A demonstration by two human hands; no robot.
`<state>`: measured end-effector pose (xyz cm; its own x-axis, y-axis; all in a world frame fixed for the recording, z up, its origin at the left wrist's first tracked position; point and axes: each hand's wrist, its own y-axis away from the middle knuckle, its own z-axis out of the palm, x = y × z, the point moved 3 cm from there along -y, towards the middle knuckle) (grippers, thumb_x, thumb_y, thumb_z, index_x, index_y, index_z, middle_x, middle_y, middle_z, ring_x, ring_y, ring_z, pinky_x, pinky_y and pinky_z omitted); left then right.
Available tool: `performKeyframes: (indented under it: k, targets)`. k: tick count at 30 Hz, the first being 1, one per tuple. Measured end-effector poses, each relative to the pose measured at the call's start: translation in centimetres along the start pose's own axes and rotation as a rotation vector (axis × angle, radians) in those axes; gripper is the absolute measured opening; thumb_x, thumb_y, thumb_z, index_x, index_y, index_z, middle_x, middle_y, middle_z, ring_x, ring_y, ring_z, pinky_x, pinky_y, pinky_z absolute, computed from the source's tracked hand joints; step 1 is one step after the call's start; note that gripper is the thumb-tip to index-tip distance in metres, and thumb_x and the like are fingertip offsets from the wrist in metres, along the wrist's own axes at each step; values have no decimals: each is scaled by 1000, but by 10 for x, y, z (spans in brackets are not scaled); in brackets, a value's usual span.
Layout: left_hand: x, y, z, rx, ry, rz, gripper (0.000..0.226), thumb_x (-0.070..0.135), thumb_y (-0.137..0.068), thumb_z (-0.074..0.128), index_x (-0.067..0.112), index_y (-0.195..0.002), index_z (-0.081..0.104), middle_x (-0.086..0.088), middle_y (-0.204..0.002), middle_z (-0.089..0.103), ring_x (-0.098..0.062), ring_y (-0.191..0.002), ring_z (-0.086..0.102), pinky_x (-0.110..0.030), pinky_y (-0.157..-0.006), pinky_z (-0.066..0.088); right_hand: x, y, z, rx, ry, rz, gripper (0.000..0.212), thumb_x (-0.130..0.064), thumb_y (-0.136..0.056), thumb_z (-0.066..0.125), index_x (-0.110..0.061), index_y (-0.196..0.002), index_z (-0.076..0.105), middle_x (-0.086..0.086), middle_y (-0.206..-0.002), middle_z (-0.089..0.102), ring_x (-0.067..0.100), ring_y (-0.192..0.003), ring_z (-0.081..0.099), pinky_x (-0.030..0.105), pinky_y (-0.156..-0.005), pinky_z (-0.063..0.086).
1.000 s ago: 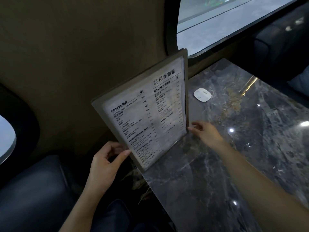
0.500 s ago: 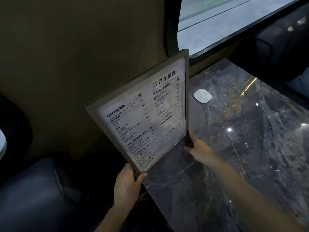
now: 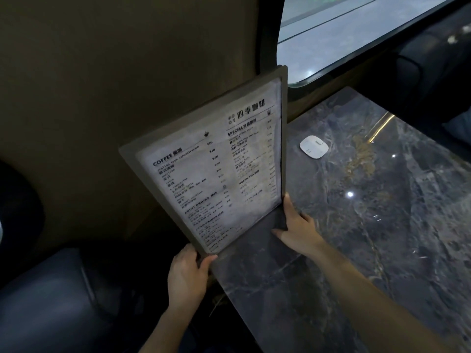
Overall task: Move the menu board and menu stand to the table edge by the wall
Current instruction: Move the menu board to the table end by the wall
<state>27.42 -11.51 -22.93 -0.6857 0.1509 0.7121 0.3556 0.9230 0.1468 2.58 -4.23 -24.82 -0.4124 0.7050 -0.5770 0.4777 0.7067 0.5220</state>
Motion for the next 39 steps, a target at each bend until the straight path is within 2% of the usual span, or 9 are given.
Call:
performKeyframes:
  k: [6, 11, 13, 18, 24, 28, 30, 34, 39]
  targets:
    - [-7, -23, -11, 71, 47, -5, 15, 20, -78, 69, 13, -87, 59, -3, -84, 64, -15, -77, 58, -32, -62, 48, -27, -20, 3, -16, -9, -31, 96, -34, -79, 62, -35, -139, -13, -5, -154, 14, 34, -140, 3, 48, -114, 11]
    - [-11, -36, -13, 98, 44, -23, 14, 20, -78, 69, 20, -87, 59, 9, -83, 59, -5, -75, 53, -14, -57, 37, -43, -30, 3, -4, 81, -122, 98, -35, -80, 62, -24, -140, -15, -2, -155, 12, 23, -140, 13, 38, -115, 3]
    - [-13, -40, -14, 106, 21, -27, 13, 21, -78, 69, 19, -86, 59, 6, -83, 61, -7, -75, 54, -16, -58, 38, -46, -31, 4, 3, 86, -130, 99, -36, -80, 62, -24, -140, -16, -2, -155, 11, 22, -139, 14, 37, -115, 2]
    - [-19, -54, -18, 104, -34, -50, 20, 22, -79, 67, 10, -93, 58, -11, -95, 65, -27, -89, 60, -34, -71, 47, -51, -37, 6, 21, 88, -150, 99, -36, -79, 63, -27, -140, -15, -6, -155, 8, 22, -139, 11, 37, -114, 2]
    - [-19, -68, -24, 105, 5, -95, 19, 22, -79, 67, 12, -92, 58, -10, -97, 65, -27, -95, 59, -42, -82, 50, -63, -49, 8, 23, 92, -170, 104, -37, -77, 66, -25, -140, -16, -3, -156, 8, 22, -139, 11, 37, -114, 5]
    - [-21, -68, -22, 96, 11, -100, 19, 22, -79, 67, 11, -92, 58, -12, -100, 66, -31, -101, 59, -52, -91, 48, -64, -55, 9, 40, 125, -186, 106, -38, -75, 67, -23, -140, -16, -3, -156, 9, 19, -139, 16, 34, -113, 4]
    - [-22, -67, -21, 93, 39, -115, 20, 22, -80, 66, 12, -95, 58, -12, -101, 66, -30, -102, 58, -49, -90, 49, -63, -55, 9, 42, 133, -181, 106, -37, -76, 67, -24, -140, -16, -3, -156, 9, 19, -139, 15, 33, -113, 4]
    - [-22, -68, -19, 94, 97, -102, 21, 20, -80, 66, 15, -99, 58, -9, -101, 65, -23, -96, 58, -35, -82, 48, -63, -55, 8, 46, 148, -187, 102, -35, -78, 66, -23, -140, -15, -2, -156, 9, 21, -139, 14, 34, -113, 6]
    - [-25, -68, -22, 87, 24, -114, 26, 33, -80, 64, 15, -98, 58, 3, -95, 56, -11, -84, 50, -30, -73, 44, -63, -48, 7, 90, 152, -226, 92, -28, -80, 63, -20, -143, -3, 1, -155, 13, 23, -139, 19, 44, -115, 15]
